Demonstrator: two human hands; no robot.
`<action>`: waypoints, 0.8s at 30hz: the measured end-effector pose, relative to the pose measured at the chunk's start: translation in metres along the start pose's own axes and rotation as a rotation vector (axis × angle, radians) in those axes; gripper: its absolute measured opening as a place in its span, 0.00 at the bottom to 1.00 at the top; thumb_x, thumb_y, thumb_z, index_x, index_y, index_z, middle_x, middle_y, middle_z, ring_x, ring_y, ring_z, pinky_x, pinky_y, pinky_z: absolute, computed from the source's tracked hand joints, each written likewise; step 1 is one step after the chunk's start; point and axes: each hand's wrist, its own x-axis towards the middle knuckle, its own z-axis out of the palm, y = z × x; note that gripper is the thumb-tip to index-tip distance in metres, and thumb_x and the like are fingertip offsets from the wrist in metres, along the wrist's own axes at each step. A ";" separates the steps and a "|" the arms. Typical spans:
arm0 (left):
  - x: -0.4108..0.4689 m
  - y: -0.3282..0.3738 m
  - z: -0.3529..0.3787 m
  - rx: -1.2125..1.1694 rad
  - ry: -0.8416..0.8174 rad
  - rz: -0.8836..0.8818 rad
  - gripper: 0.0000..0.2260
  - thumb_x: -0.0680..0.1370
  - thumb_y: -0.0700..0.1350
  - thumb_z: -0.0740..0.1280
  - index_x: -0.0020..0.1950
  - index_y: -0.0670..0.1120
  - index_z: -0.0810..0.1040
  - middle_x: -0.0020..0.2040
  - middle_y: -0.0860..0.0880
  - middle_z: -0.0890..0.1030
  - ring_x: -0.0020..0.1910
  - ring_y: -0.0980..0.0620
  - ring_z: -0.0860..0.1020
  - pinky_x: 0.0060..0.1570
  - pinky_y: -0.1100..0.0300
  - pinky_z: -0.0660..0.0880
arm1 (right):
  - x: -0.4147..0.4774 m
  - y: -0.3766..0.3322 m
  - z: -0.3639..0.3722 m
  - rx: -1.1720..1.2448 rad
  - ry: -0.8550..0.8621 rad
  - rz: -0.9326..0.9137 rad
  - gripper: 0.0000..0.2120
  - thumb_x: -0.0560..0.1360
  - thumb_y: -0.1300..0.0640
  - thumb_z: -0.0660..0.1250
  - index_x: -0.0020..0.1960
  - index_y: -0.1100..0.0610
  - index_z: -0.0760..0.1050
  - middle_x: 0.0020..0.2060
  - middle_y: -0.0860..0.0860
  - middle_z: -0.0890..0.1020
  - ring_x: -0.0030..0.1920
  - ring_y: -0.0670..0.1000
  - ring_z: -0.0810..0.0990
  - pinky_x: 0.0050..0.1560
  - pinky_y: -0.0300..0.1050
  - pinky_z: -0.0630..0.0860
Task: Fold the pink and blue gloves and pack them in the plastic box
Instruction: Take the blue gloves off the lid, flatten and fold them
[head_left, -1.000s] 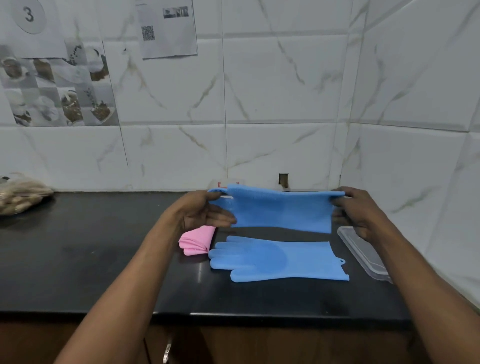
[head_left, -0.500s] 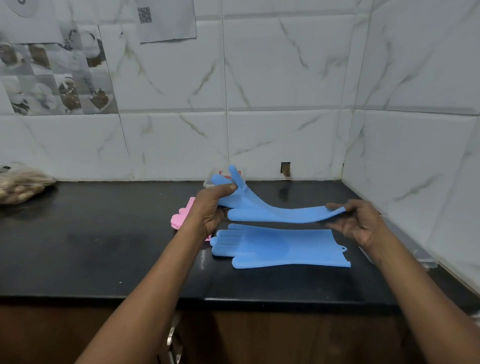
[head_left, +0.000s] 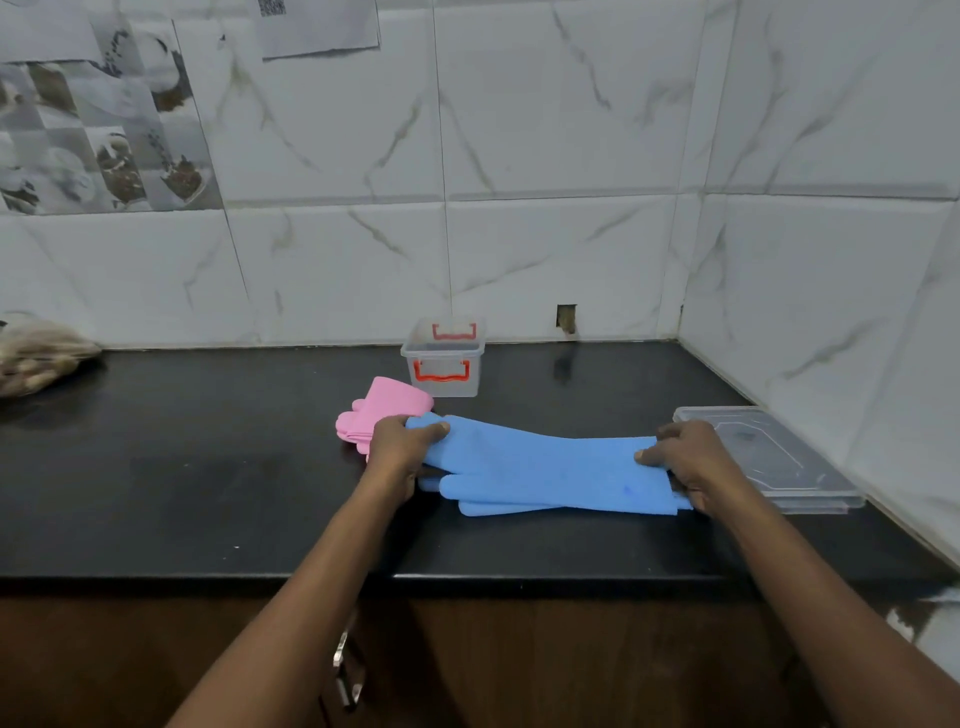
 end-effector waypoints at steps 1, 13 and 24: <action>0.001 0.002 0.000 0.016 0.002 0.032 0.07 0.73 0.40 0.72 0.51 0.43 0.80 0.50 0.43 0.83 0.49 0.41 0.82 0.35 0.52 0.81 | 0.003 -0.001 -0.001 0.030 0.010 -0.017 0.27 0.68 0.69 0.74 0.65 0.67 0.71 0.54 0.63 0.80 0.46 0.59 0.83 0.43 0.53 0.82; 0.001 -0.002 0.004 0.150 0.056 -0.081 0.04 0.71 0.34 0.72 0.43 0.39 0.78 0.50 0.35 0.80 0.49 0.36 0.79 0.43 0.43 0.82 | 0.005 0.012 -0.001 -0.312 0.121 -0.201 0.25 0.71 0.60 0.73 0.66 0.62 0.73 0.61 0.58 0.79 0.59 0.56 0.78 0.61 0.50 0.73; 0.002 -0.002 0.015 0.318 0.086 -0.006 0.06 0.76 0.33 0.62 0.44 0.44 0.71 0.43 0.45 0.73 0.42 0.48 0.73 0.26 0.59 0.74 | 0.004 0.002 0.001 -0.417 0.082 -0.227 0.20 0.77 0.62 0.64 0.69 0.57 0.69 0.67 0.56 0.75 0.64 0.56 0.75 0.61 0.46 0.69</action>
